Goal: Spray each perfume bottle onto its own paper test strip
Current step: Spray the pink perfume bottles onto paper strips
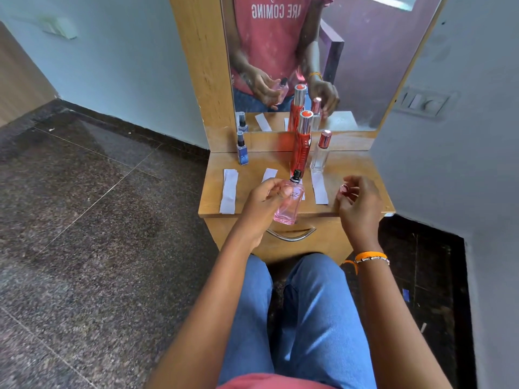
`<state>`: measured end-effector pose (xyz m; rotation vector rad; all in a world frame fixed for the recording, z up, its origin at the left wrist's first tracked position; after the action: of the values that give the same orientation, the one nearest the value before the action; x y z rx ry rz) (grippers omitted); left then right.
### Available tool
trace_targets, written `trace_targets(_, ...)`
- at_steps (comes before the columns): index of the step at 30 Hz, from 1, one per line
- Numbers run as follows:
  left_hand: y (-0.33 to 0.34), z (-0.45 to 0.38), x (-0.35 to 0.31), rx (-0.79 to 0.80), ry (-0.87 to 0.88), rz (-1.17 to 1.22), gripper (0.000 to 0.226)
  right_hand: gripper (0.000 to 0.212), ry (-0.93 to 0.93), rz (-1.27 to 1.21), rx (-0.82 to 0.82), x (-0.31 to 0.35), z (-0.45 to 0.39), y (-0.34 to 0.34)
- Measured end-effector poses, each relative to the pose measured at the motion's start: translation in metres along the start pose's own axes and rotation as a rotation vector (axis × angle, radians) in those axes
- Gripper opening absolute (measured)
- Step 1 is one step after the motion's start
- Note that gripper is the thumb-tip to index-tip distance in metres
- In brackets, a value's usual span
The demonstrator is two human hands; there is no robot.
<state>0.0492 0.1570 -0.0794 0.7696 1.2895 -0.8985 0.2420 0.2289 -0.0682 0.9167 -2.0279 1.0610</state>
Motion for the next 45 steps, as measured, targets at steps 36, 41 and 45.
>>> trace_targets(36,-0.008,-0.055,-0.016,-0.308,0.209,-0.857,0.06,0.041,0.22,-0.516,0.572,0.043,0.032,0.043)
trace_targets(41,-0.03,-0.049,-0.01,-0.369,0.083,-0.489,0.054,0.046,0.245,-0.563,0.592,0.046,0.037,0.046)
trace_targets(45,-0.034,-0.036,-0.015,-0.337,0.087,-0.305,0.012,0.039,0.262,-0.635,0.605,0.057,0.04,0.044)
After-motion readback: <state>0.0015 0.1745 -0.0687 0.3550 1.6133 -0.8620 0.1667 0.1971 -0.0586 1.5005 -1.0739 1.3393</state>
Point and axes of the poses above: each hand's wrist, its own z-axis away from the middle knuckle, its own y-axis out of the palm, x = y × z, the point moved 10 cm from there along -z, towards the middle knuckle, and after that the axes turned 14 degrees about -x, right-handed, at the moved point
